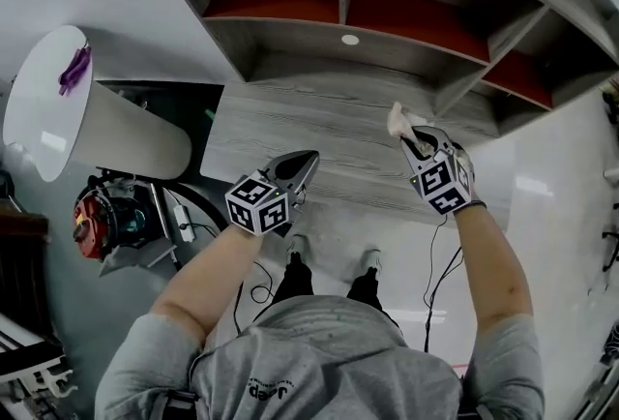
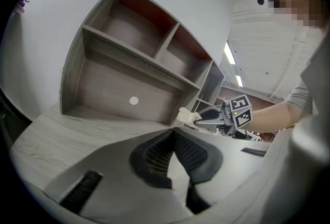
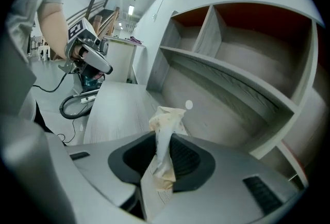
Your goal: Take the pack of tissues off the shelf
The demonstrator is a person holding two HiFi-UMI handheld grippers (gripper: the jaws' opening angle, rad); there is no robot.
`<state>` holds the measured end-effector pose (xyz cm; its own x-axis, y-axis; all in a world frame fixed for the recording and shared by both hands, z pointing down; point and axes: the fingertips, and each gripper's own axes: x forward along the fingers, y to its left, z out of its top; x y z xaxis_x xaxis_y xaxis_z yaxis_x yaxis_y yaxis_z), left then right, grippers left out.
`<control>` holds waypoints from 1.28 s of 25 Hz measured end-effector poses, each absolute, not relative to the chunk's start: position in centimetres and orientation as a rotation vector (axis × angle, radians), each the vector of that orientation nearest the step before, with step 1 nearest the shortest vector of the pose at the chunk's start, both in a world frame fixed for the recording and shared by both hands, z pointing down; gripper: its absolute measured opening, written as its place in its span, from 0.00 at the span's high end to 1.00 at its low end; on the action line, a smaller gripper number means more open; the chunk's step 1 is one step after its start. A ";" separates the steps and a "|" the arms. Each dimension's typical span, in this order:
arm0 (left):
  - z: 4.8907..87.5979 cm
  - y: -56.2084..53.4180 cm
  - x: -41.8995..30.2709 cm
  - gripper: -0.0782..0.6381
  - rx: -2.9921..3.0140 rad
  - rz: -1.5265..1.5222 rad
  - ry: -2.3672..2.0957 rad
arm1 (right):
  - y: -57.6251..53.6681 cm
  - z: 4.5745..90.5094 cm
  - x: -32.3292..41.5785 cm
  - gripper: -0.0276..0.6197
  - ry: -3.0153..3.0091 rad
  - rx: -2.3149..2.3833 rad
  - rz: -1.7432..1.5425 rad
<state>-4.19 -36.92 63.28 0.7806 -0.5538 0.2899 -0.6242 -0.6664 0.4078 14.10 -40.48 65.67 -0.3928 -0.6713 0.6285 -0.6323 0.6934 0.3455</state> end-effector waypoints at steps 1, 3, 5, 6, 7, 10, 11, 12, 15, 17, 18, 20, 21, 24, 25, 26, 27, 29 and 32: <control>63.9 -37.0 -4.2 0.87 2.472 0.203 -0.879 | -40.6 66.7 13.8 0.78 -2.118 0.990 -0.059; 65.1 -37.0 -4.4 0.87 2.464 0.223 -0.870 | -40.7 68.6 13.3 0.78 -2.110 0.979 -0.051; 66.1 -37.1 -4.6 0.87 2.457 0.241 -0.865 | -40.9 70.4 12.9 0.78 -2.101 0.965 -0.050; 66.6 -37.2 -4.7 0.87 2.453 0.247 -0.865 | -41.0 71.3 12.7 0.78 -2.096 0.960 -0.051; 67.0 -37.3 -4.9 0.87 2.449 0.250 -0.867 | -41.1 72.0 12.4 0.78 -2.092 0.955 -0.050; 67.9 -37.5 -5.3 0.87 2.439 0.254 -0.871 | -41.2 74.2 11.8 0.78 -2.079 0.943 -0.043; 68.2 -37.5 -5.4 0.87 2.435 0.254 -0.870 | -41.2 74.9 11.6 0.78 -2.073 0.938 -0.040; 68.6 -37.5 -5.4 0.87 2.431 0.255 -0.869 | -41.2 75.6 11.5 0.78 -2.068 0.933 -0.040; 69.5 -37.4 -5.5 0.87 2.416 0.258 -0.865 | -41.1 77.3 11.2 0.78 -2.048 0.916 -0.039; 70.0 -37.3 -5.6 0.87 2.408 0.260 -0.864 | -41.1 78.3 11.1 0.78 -2.036 0.912 -0.040; 70.3 -37.2 -5.6 0.87 2.405 0.263 -0.863 | -41.1 78.7 11.1 0.78 -2.032 0.911 -0.041; 70.7 -37.1 -5.6 0.87 2.398 0.270 -0.860 | -41.1 79.6 11.0 0.78 -2.025 0.908 -0.041; 71.0 -37.0 -5.6 0.87 2.395 0.274 -0.859 | -41.0 80.0 10.9 0.78 -2.021 0.907 -0.041; 71.3 -36.8 -5.5 0.87 2.388 0.277 -0.856 | -41.0 81.0 10.8 0.78 -2.013 0.902 -0.037; 71.4 -36.8 -5.4 0.87 2.387 0.277 -0.856 | -41.0 81.3 10.7 0.78 -2.012 0.900 -0.036; 71.5 -36.8 -5.4 0.87 2.386 0.277 -0.855 | -41.0 81.5 10.6 0.78 -2.010 0.900 -0.036; 71.5 -36.7 -5.3 0.87 2.385 0.277 -0.853 | -41.0 81.7 10.6 0.78 -2.009 0.899 -0.037; 71.6 -36.7 -5.2 0.87 2.386 0.279 -0.849 | -41.0 82.1 10.4 0.78 -2.002 0.894 -0.039; 71.7 -36.6 -5.0 0.87 2.387 0.280 -0.841 | -40.7 82.8 10.1 0.75 -1.976 0.866 -0.067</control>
